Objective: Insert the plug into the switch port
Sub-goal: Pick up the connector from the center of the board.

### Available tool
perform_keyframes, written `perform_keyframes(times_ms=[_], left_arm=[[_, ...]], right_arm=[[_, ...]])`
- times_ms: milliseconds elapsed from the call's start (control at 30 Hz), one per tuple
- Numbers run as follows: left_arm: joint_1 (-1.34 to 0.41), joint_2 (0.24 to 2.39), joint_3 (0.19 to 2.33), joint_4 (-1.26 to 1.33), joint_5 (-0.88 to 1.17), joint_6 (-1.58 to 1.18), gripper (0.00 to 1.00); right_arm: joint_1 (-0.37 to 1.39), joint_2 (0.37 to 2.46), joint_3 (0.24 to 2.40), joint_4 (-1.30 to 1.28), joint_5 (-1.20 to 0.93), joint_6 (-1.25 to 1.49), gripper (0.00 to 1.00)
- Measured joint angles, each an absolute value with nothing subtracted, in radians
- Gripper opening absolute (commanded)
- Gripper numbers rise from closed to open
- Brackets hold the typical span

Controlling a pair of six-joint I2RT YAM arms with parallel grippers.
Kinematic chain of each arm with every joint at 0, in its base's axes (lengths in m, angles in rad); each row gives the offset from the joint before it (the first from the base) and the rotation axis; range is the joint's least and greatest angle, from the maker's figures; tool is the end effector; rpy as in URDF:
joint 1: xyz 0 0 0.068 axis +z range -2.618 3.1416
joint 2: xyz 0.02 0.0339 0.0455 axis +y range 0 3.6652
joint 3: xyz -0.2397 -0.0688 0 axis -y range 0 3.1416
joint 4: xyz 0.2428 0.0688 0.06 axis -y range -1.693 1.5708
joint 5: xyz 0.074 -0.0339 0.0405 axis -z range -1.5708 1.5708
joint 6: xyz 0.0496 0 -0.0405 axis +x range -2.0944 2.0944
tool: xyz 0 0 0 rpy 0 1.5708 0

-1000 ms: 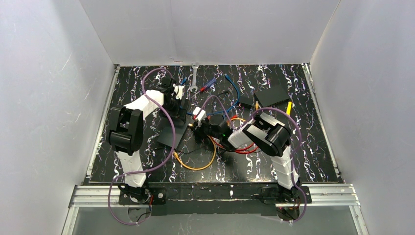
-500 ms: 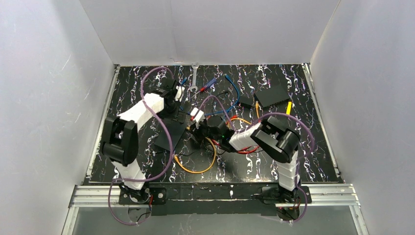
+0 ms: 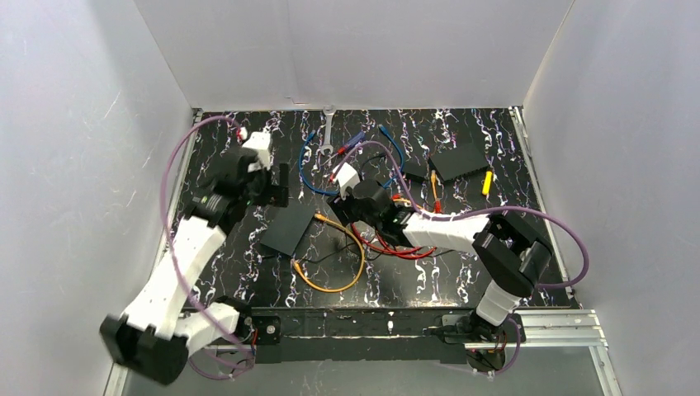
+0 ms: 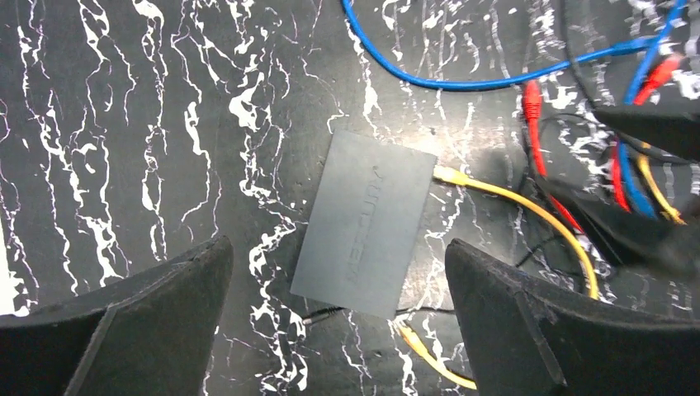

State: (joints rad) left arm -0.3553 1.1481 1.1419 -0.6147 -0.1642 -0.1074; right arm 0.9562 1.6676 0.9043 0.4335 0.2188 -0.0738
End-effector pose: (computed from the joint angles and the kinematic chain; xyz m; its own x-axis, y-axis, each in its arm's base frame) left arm 0.2511 -0.0845 0.3191 -0.5657 0.0971 -0.8189 0.1588 0.9873 0.0074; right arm 0.2256 0.3009 0.1879 -0.1362 -0.3177 -0.9383 -0.6910 0.7092 -0.1399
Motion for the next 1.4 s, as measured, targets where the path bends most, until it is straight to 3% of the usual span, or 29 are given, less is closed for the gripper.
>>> perform_keyframes(times_ms=[167, 400, 700, 933, 1067, 1400], left_arm=[[-0.357, 0.849, 0.997, -0.577, -0.136, -0.139, 0.98], [-0.358, 0.689, 0.963, -0.532, -0.111, -0.154, 0.98], [-0.341, 0.699, 0.940, -0.520, -0.103, -0.157, 0.98], [-0.337, 0.746, 0.939, -0.523, -0.062, -0.159, 0.98], [-0.336, 0.749, 0.939, -0.524, -0.041, -0.158, 0.98], [-0.336, 0.836, 0.939, -0.525, 0.012, -0.159, 0.98]], right_arm=[[0.956, 1.669, 1.001, 0.239, 0.315, 0.009, 0.70], [0.956, 1.666, 1.068, 0.080, 0.416, 0.109, 0.71], [0.918, 1.475, 0.994, -0.129, 0.565, 0.130, 0.70], [0.709, 1.285, 0.910, -0.187, 0.538, 0.107, 0.68], [0.671, 1.280, 0.878, -0.216, 0.490, 0.072, 0.67], [0.577, 1.385, 0.846, -0.223, 0.334, -0.028, 0.53]])
